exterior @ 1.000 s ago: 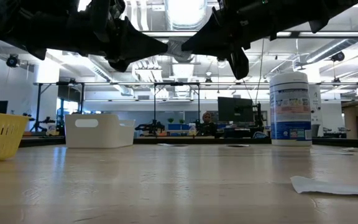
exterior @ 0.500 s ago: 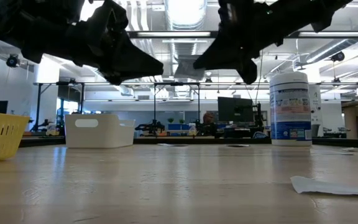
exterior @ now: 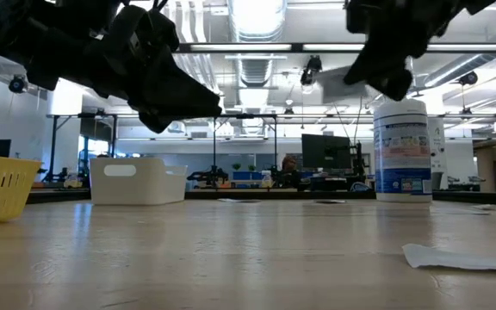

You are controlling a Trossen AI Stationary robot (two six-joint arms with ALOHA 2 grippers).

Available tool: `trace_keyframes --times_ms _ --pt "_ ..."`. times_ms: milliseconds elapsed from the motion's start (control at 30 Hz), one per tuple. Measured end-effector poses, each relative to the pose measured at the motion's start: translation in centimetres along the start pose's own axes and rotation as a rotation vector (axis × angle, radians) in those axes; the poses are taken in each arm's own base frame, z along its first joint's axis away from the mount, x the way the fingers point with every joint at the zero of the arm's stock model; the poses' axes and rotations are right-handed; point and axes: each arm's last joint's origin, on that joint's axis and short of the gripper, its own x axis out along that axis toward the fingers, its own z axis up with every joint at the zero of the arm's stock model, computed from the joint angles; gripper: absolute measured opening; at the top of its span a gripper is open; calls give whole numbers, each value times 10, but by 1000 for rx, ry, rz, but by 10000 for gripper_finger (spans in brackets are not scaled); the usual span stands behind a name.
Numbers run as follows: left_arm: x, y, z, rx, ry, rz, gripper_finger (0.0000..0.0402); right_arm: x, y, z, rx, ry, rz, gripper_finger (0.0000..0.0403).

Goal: Pick & Place First Aid Supplies
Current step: Put the towelette pack into the black bin

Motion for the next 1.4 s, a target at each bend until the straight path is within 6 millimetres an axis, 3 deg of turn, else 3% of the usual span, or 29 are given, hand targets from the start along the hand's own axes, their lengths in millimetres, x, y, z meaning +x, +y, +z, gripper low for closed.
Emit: trace_keyframes --times_ms 300,600,1133,1400 --pt "0 -2 -1 3 14 -10 110 -38 -4 -15 187 231 121 8" --pt "0 -1 -2 7 20 -8 110 -48 3 -49 308 606 109 8" --pt "0 -1 -2 52 22 -8 110 -67 43 -90 550 822 30 8" --pt "0 -1 -2 92 21 -8 110 -75 53 -106 677 793 -71 8"
